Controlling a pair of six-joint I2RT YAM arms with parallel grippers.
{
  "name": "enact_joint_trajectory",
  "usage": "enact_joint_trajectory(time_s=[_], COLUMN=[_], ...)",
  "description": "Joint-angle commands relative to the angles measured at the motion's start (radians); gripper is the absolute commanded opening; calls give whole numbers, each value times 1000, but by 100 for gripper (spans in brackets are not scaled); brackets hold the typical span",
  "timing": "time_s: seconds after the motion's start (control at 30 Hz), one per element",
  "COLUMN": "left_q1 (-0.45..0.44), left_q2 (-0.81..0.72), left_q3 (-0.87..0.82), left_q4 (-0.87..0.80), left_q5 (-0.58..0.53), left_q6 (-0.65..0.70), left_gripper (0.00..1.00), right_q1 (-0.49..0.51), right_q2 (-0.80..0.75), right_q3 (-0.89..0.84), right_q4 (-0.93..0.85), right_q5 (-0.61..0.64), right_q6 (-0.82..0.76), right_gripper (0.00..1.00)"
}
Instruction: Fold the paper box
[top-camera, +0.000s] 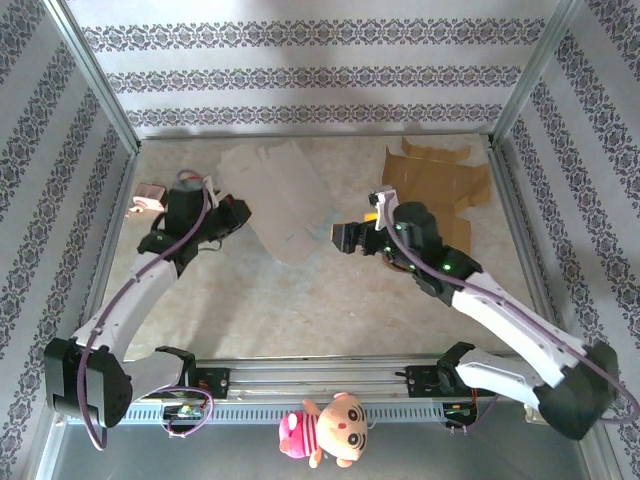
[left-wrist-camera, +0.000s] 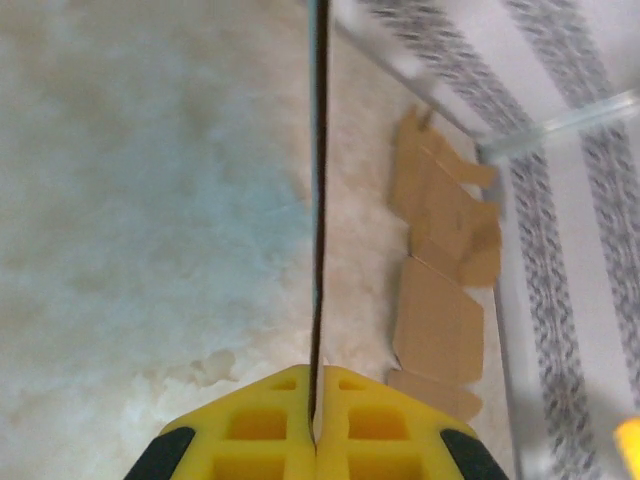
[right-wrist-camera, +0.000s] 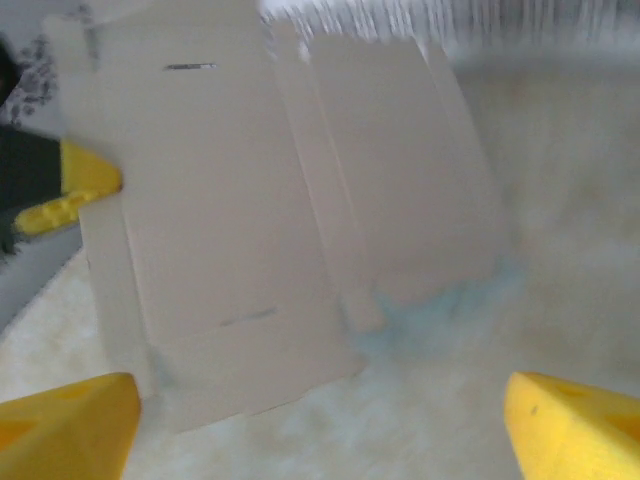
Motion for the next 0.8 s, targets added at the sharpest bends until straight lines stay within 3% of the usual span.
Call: enact_joint_trajectory(time_s=[0.0, 0.07, 0.13, 0.3, 0.5, 0.6, 0.77], left_q1=[-15, -57, -103, -200, -243, -248, -251], left_q2=[35, 59, 75, 109, 105, 96, 97], left_q3=[157, 249, 306, 388, 421, 425, 435], left_q4=[-320, -419, -484, -589, -588, -575, -571], left_q5=[128, 109, 70, -13, -35, -30, -36], left_q6=[473, 631, 736, 908, 963, 971, 979], left_gripper=[0, 0, 0, 0, 0, 0, 0], right_q1=[-36, -93, -118, -164, -168, -165, -162], right_q2=[42, 114, 176, 330, 459, 497, 530], right_q3=[77, 192, 300, 564, 731, 765, 787], right_q4=[-13, -132, -178, -276, -359, -382, -386], right_q5=[-51, -206, -249, -424, -582, -623, -628], right_q6=[-649, -914, -1048, -1197, -1220, -1203, -1184], right_gripper=[95, 87, 85, 85, 77, 66, 32])
